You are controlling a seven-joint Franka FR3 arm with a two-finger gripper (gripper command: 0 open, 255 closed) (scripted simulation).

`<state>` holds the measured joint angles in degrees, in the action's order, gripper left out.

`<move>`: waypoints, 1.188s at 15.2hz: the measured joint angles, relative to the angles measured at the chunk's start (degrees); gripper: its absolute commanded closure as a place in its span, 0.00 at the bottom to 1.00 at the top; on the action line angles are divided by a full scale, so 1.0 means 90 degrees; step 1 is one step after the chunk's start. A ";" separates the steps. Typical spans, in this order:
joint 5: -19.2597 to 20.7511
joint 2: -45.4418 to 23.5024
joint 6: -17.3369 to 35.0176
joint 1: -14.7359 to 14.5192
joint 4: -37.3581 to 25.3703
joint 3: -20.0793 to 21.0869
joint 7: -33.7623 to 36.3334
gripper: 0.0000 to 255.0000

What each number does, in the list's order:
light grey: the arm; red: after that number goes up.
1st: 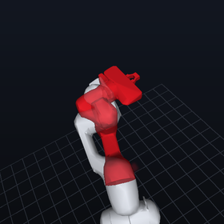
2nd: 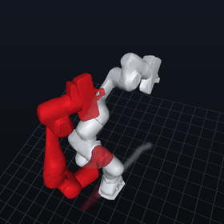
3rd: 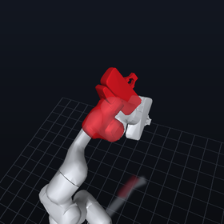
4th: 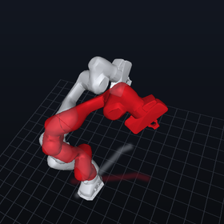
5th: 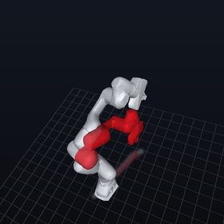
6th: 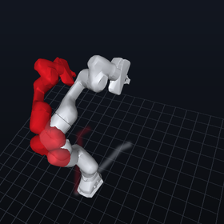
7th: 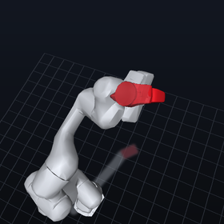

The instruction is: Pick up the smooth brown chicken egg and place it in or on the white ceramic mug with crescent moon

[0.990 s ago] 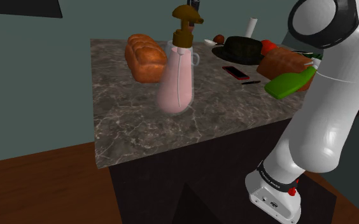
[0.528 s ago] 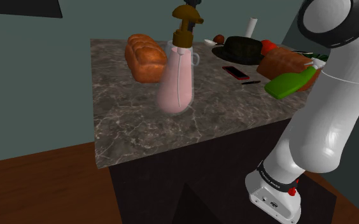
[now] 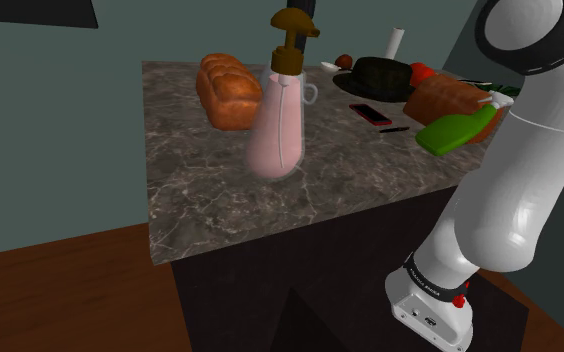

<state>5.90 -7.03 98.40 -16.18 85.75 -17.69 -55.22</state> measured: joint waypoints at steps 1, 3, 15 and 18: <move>0.0001 0.0003 0.0007 -0.0001 0.0010 0.0001 0.0003 1.00; 0.0001 0.0001 0.0012 -0.0001 0.0014 0.0002 0.0004 1.00; -0.0041 -0.0138 -0.0744 -0.0006 -0.0875 0.0010 -0.0043 0.00; -0.0045 -0.0156 -0.0848 -0.0010 -0.0991 0.0014 -0.0046 0.00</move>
<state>5.50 -8.44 90.77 -16.27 76.84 -17.57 -55.64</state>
